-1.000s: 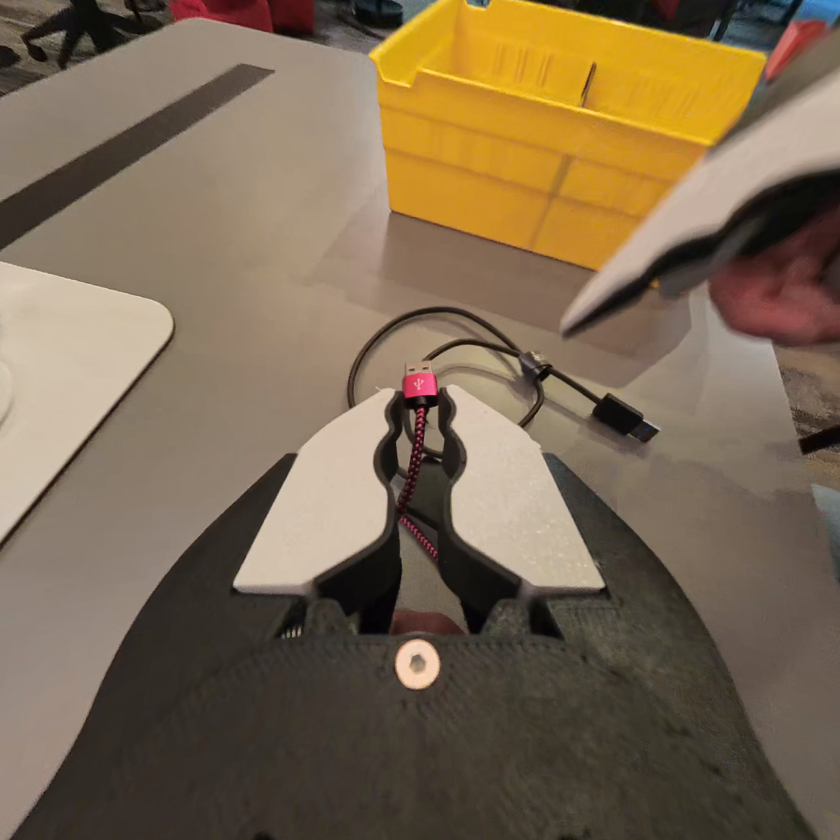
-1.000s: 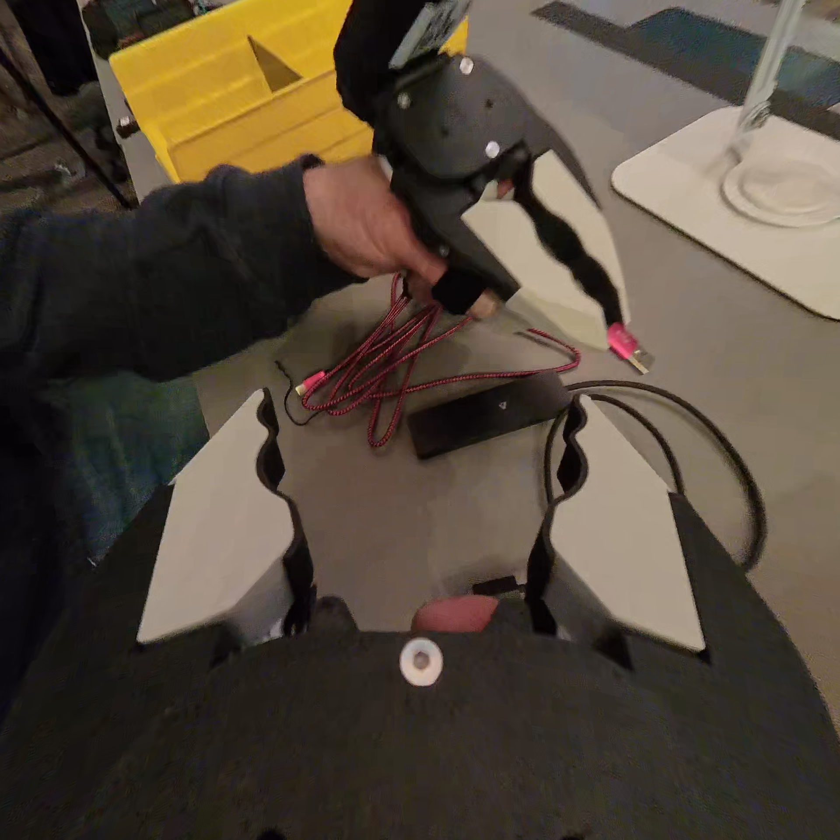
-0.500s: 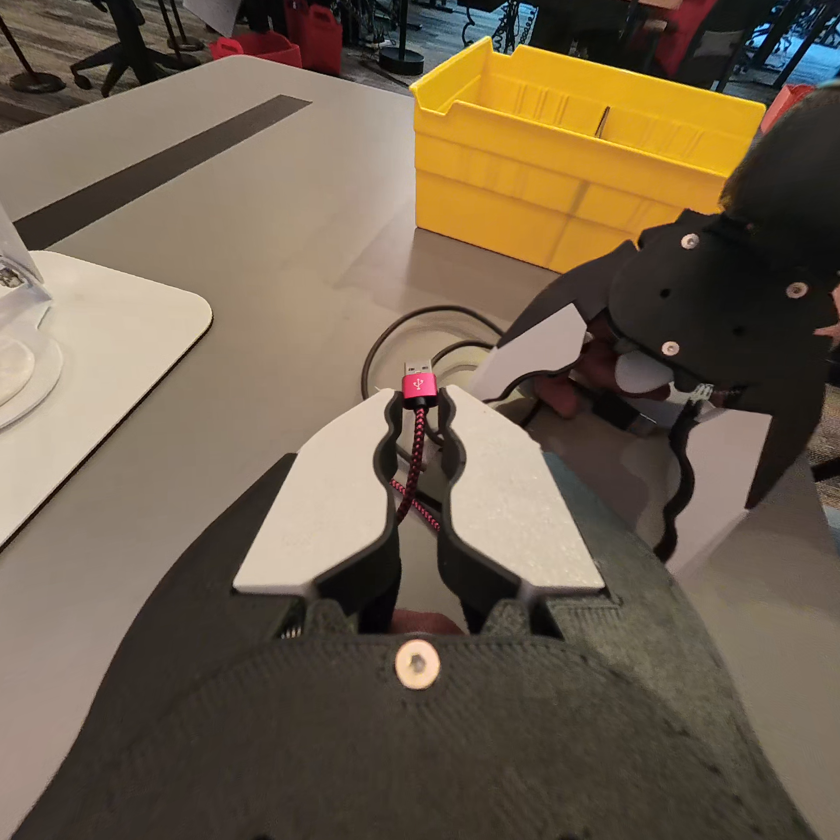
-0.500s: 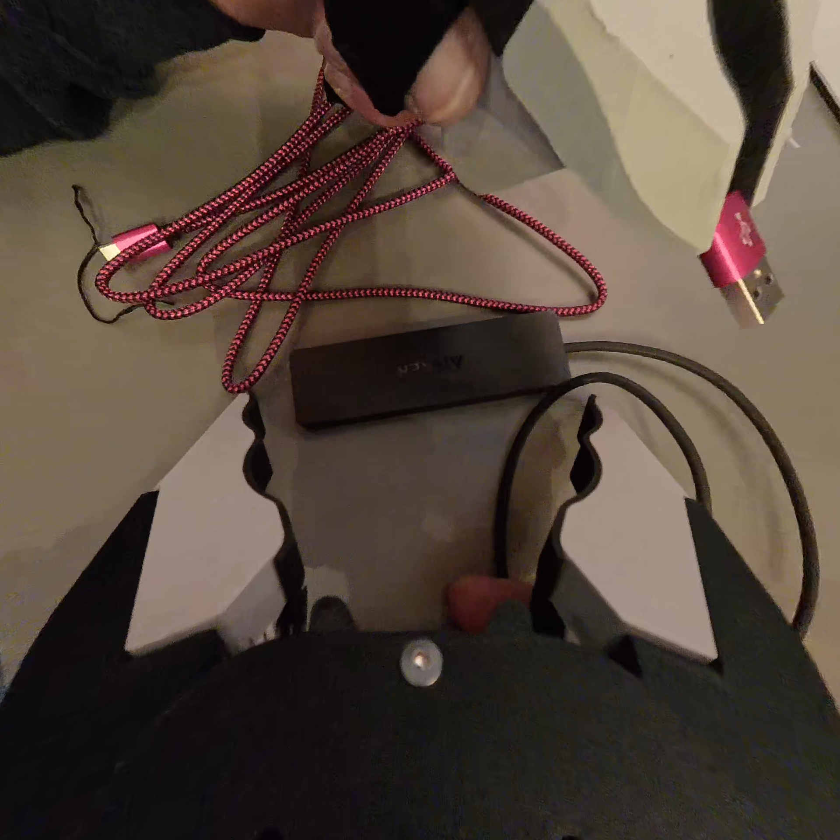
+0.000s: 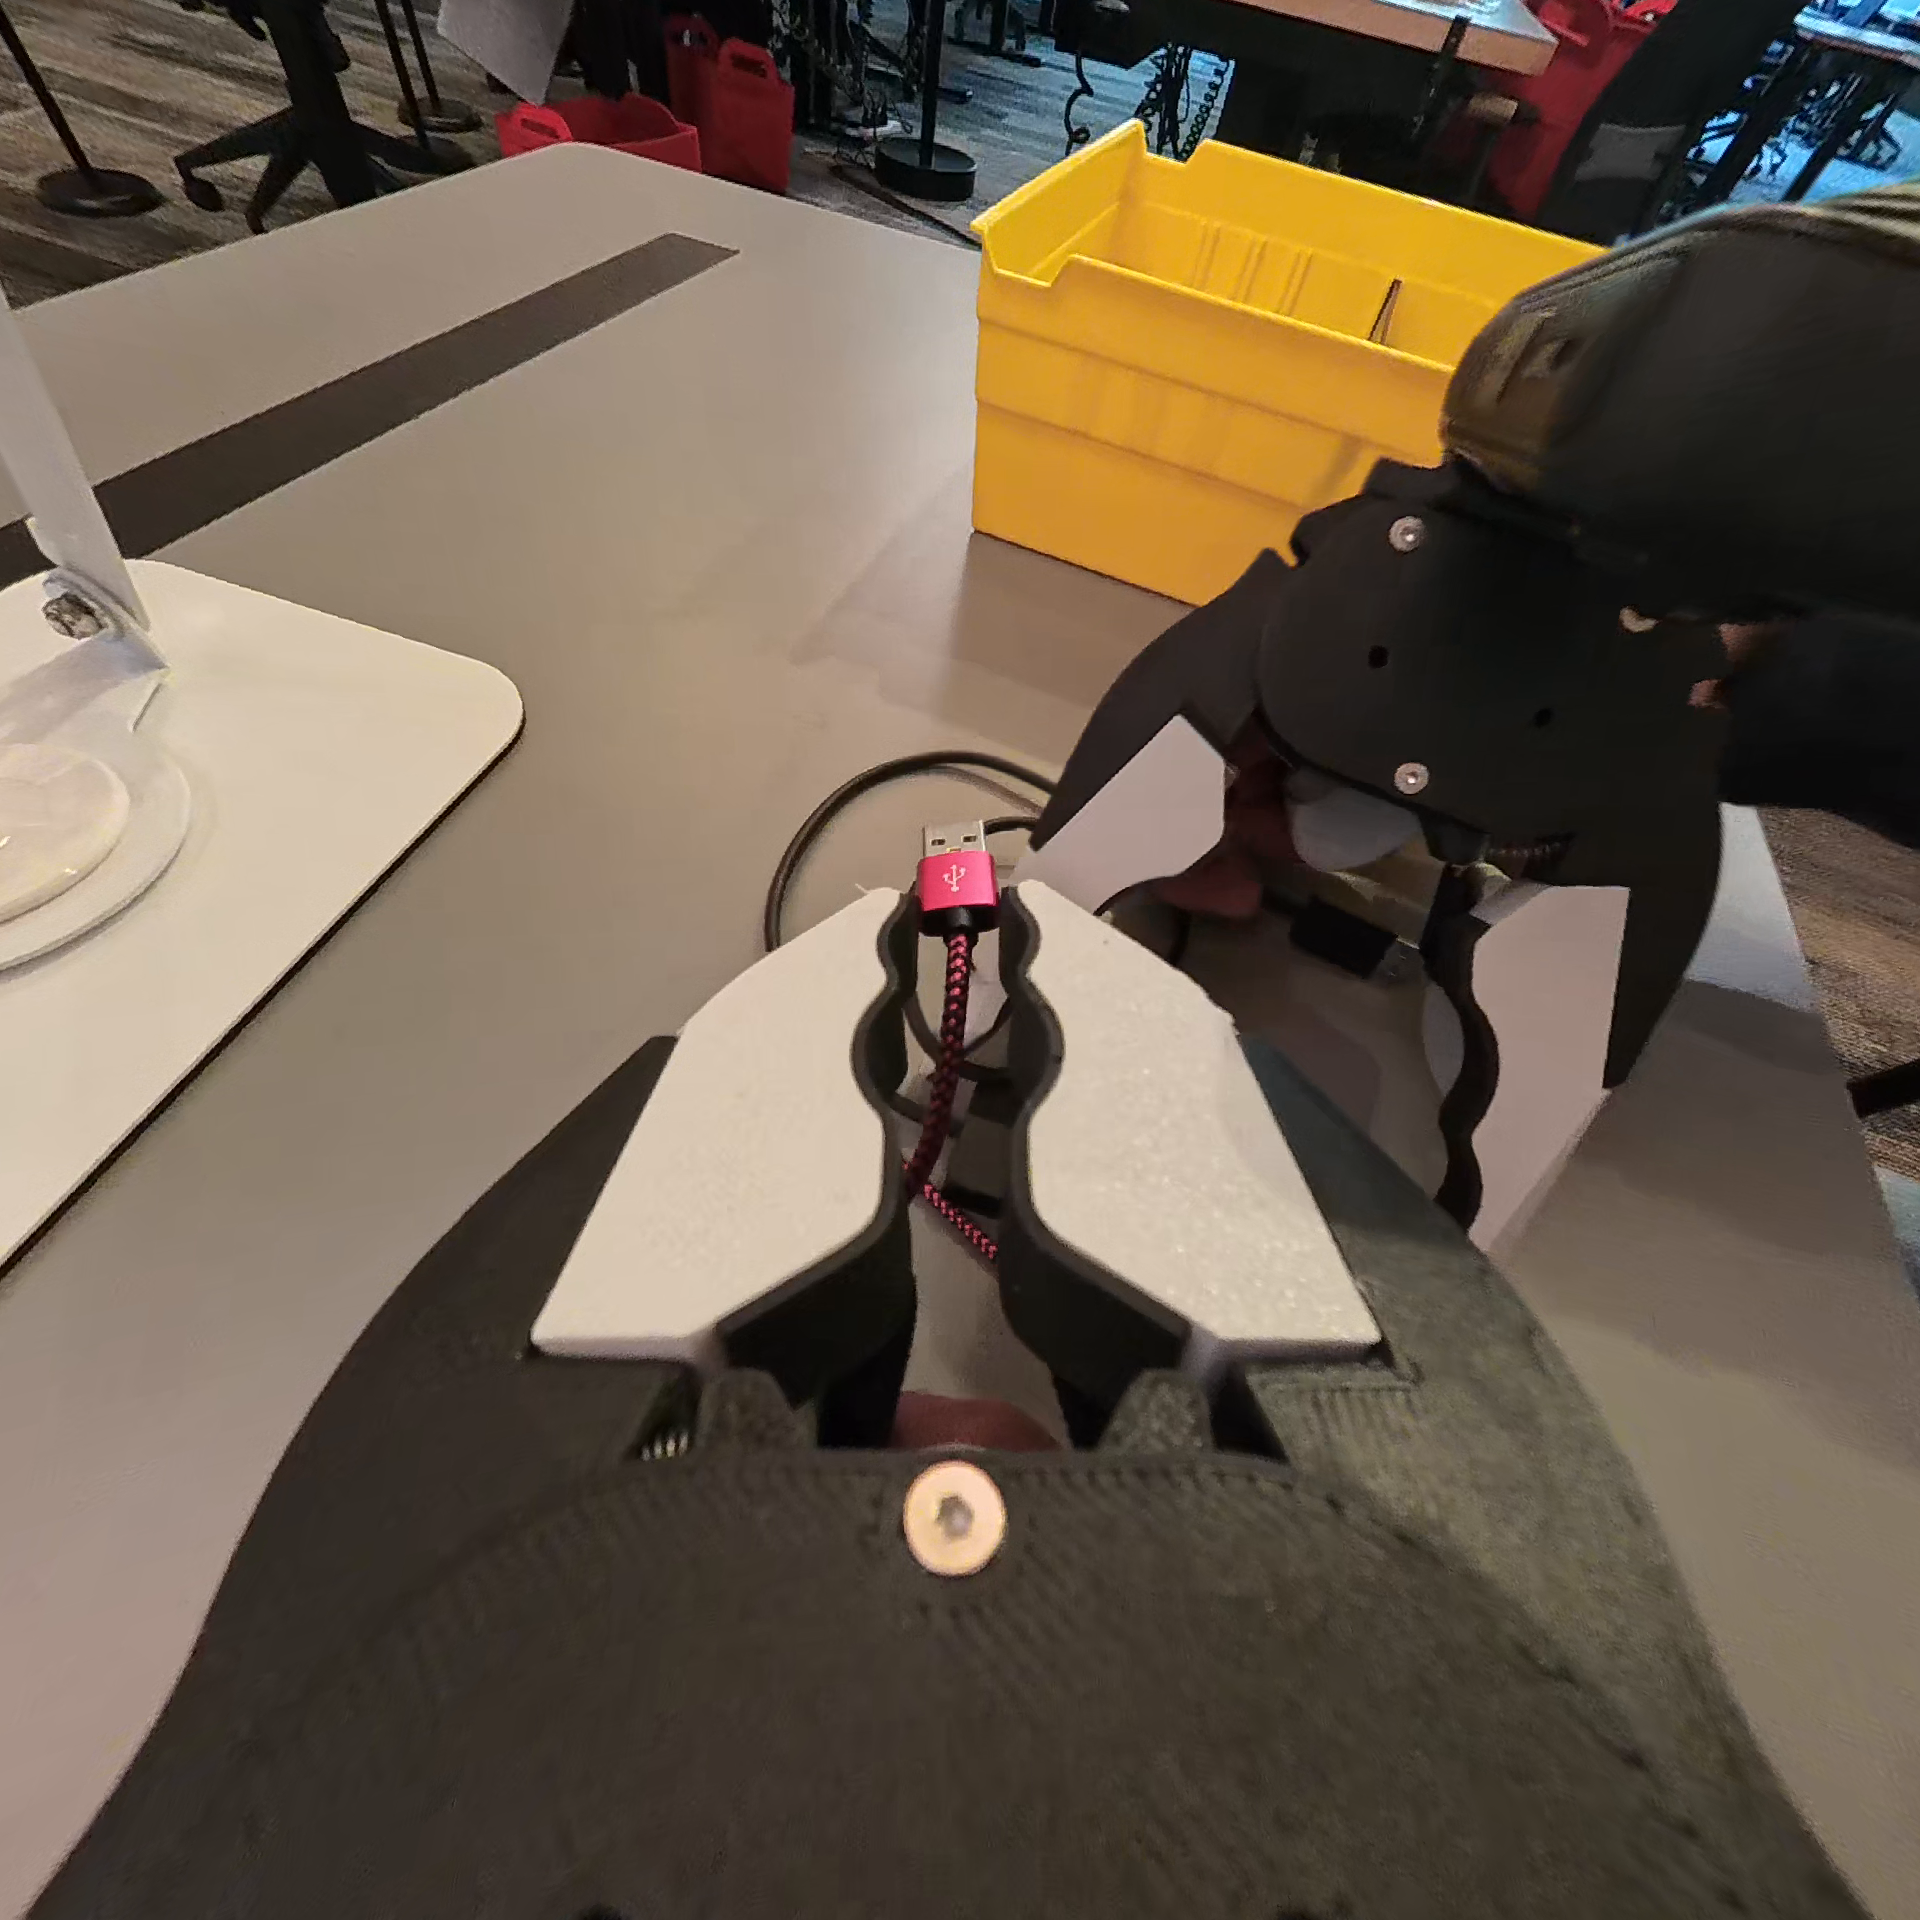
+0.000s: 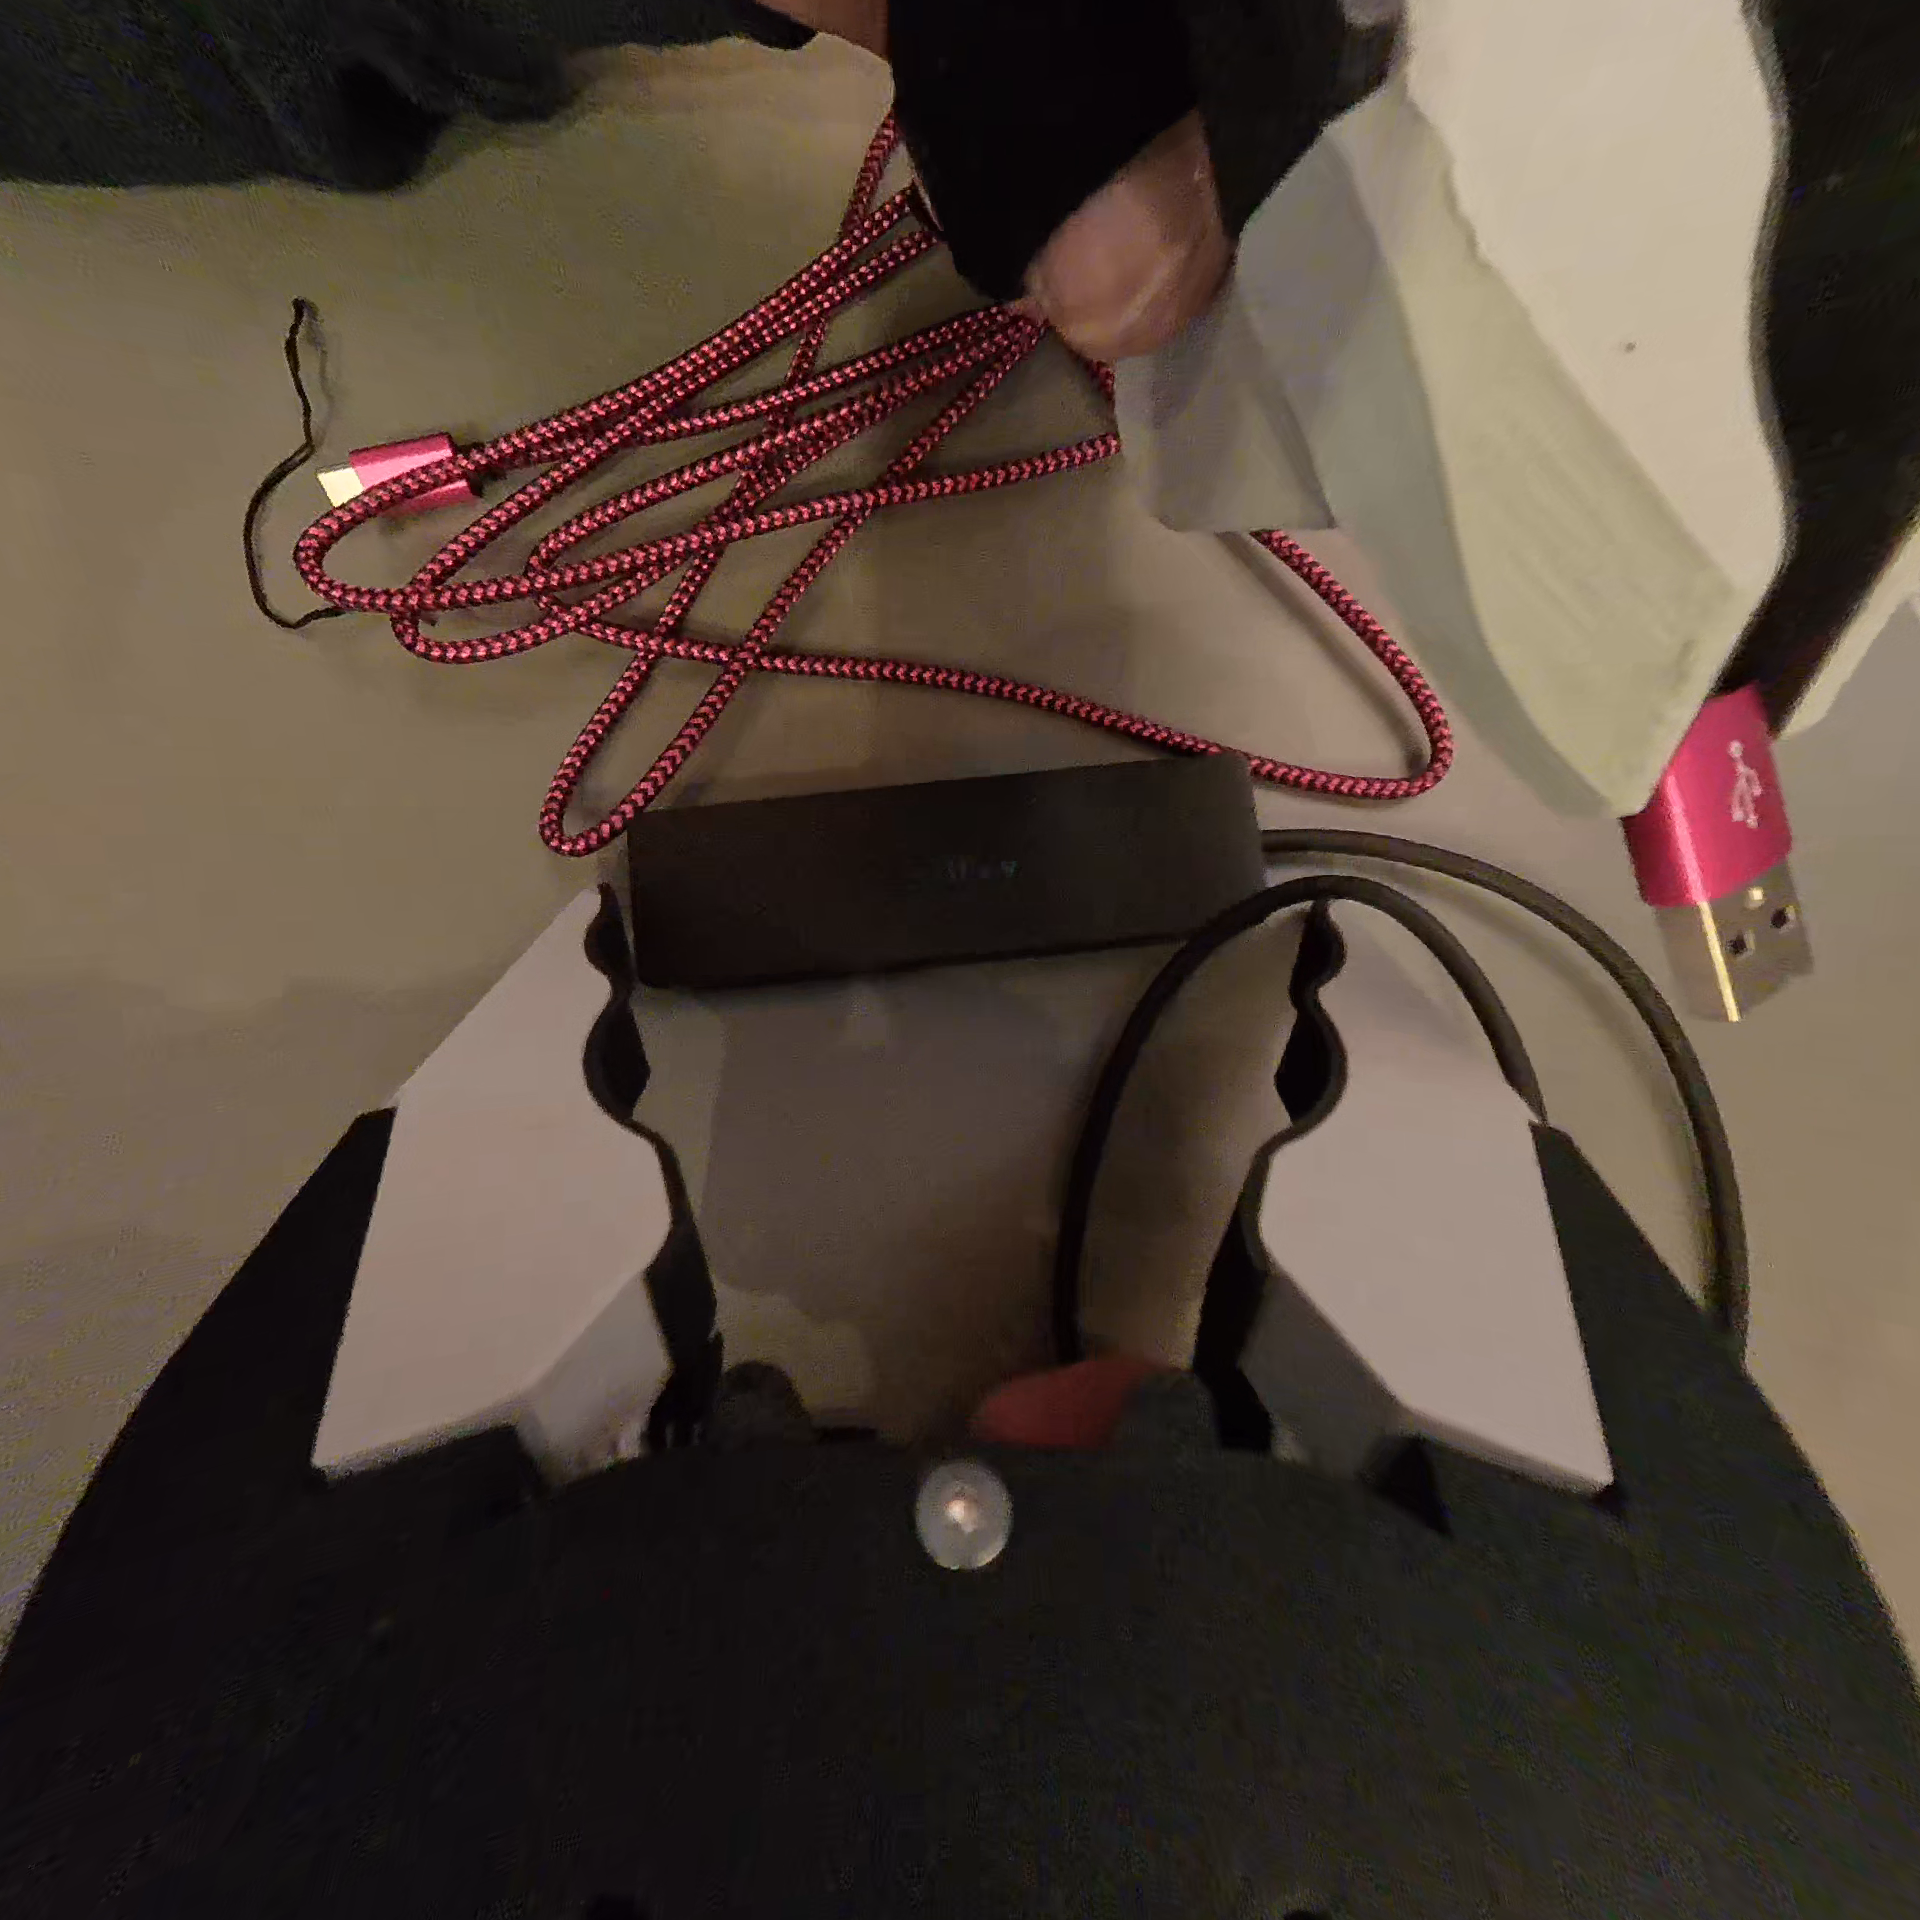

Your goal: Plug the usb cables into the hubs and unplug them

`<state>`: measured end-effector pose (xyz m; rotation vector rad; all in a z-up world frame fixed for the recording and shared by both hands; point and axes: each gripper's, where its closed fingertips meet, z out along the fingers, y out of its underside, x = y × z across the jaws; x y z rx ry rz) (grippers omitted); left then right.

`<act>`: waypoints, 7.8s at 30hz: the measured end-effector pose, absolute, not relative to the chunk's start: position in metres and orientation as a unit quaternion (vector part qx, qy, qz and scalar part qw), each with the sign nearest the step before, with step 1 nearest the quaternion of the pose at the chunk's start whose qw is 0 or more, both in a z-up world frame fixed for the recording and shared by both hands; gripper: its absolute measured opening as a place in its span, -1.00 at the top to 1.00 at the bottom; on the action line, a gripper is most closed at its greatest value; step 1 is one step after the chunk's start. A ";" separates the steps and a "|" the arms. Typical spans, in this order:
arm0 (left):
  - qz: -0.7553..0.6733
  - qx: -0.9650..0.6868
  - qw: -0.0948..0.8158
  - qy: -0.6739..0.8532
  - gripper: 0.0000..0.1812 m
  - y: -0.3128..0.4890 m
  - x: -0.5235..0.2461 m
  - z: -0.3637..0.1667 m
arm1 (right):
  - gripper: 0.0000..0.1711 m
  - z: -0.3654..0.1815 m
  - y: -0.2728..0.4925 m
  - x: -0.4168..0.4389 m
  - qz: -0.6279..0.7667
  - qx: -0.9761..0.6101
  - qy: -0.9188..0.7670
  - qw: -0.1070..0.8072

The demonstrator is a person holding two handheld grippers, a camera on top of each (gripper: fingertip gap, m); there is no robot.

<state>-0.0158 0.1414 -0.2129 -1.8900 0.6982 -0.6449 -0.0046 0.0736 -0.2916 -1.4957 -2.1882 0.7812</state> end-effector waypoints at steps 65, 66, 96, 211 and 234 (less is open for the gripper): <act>-0.287 -0.710 0.462 0.448 0.84 0.085 -0.013 -0.193 | -0.31 -0.213 0.098 0.010 0.383 -0.542 -0.712 0.227; -0.289 -0.710 0.461 0.448 0.84 0.085 -0.013 -0.193 | -0.31 -0.213 0.097 0.010 0.379 -0.542 -0.715 0.226; -0.291 -0.696 0.466 0.462 0.84 0.081 -0.006 -0.189 | -0.30 -0.199 0.094 0.013 0.417 -0.537 -0.703 0.207; -0.460 -0.614 0.475 0.431 0.84 0.064 0.013 -0.167 | -0.74 -0.226 0.064 0.009 0.277 -0.527 -0.787 0.158; -0.247 -0.762 0.522 0.293 0.64 0.132 -0.037 -0.174 | -0.75 -0.298 0.117 0.064 0.133 -0.664 -0.727 0.114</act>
